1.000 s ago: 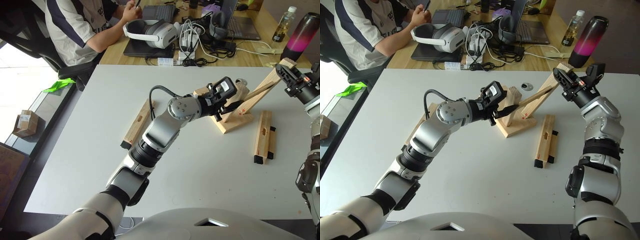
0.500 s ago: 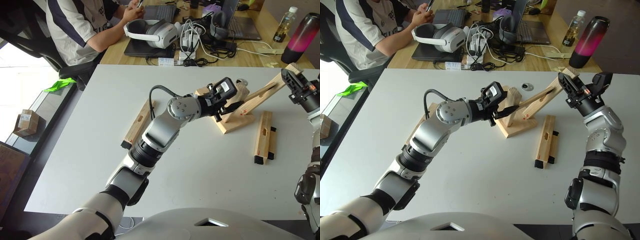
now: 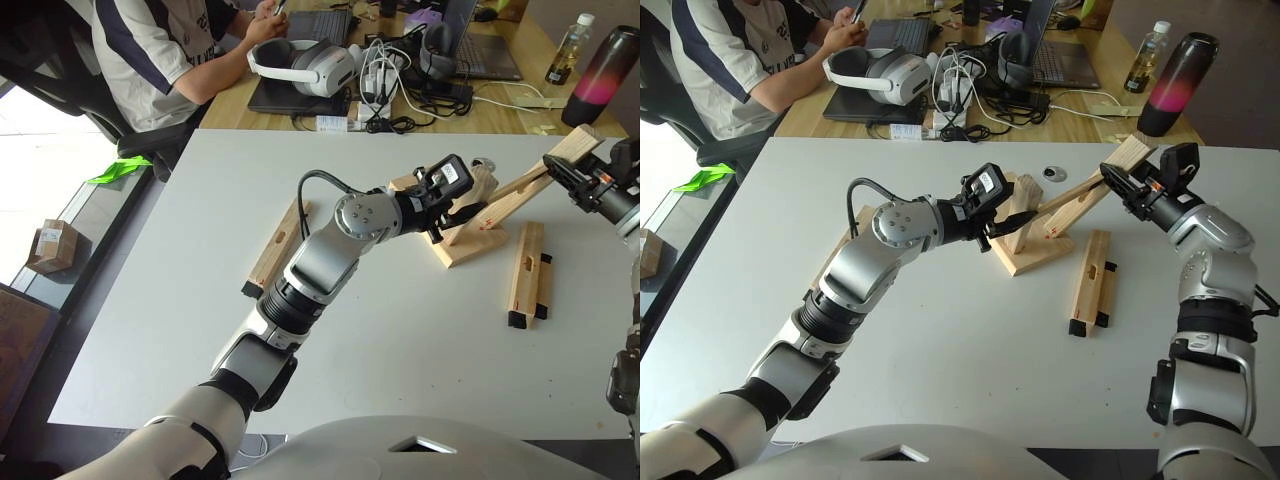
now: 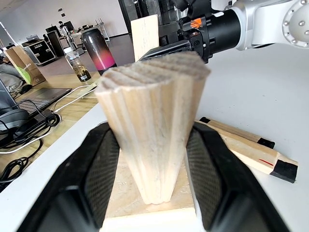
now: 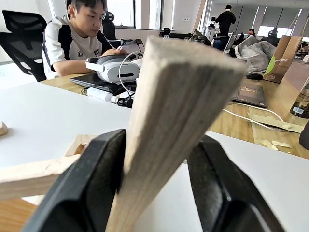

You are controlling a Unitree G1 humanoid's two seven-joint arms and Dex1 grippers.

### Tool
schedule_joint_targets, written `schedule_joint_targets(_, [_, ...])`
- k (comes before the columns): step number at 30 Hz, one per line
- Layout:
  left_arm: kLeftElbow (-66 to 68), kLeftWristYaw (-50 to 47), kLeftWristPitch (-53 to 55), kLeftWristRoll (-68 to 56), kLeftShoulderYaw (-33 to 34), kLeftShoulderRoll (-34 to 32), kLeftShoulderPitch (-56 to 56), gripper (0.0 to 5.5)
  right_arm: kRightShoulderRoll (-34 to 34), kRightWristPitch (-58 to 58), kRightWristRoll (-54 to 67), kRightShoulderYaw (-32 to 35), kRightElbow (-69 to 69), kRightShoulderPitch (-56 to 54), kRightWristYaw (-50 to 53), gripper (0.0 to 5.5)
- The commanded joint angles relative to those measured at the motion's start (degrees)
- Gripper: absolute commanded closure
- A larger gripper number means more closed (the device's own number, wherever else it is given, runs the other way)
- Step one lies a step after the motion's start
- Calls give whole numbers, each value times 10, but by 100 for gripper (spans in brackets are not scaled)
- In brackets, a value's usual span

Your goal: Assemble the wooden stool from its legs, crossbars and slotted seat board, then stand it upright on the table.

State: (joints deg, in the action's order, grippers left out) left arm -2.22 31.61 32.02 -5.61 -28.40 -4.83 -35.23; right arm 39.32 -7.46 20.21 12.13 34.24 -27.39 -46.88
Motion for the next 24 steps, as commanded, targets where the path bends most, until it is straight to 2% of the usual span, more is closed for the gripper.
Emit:
schedule_joint_targets(1, [55, 17, 70, 21, -45, -33, 62, 347, -7, -32, -79, -63, 62, 42, 22, 266])
schedule_joint_targets(8, [49, 12, 69, 18, -41, -29, 63, 347, 22, 22, -187, -175, 98, 57, 47, 146])
schedule_joint_targets(12, [47, 12, 68, 16, -40, -29, 63, 347, 16, -2, -189, -205, 112, 60, 43, 144])
schedule_joint_targets(15, [44, 13, 68, 14, -39, -31, 65, 347, -1, 16, -128, -160, 107, 51, 50, 144])
schedule_joint_targets(19, [47, 15, 63, 14, -39, -31, 66, 347, -36, 141, -16, -30, 84, 19, 68, 144])
schedule_joint_targets(21, [48, 17, 61, 13, -39, -31, 66, 347, -43, 181, -6, -4, 64, 15, 83, 144])
schedule_joint_targets(24, [49, 19, 60, 13, -39, -32, 67, 347, -53, 202, -16, 1, 35, 12, 96, 144])
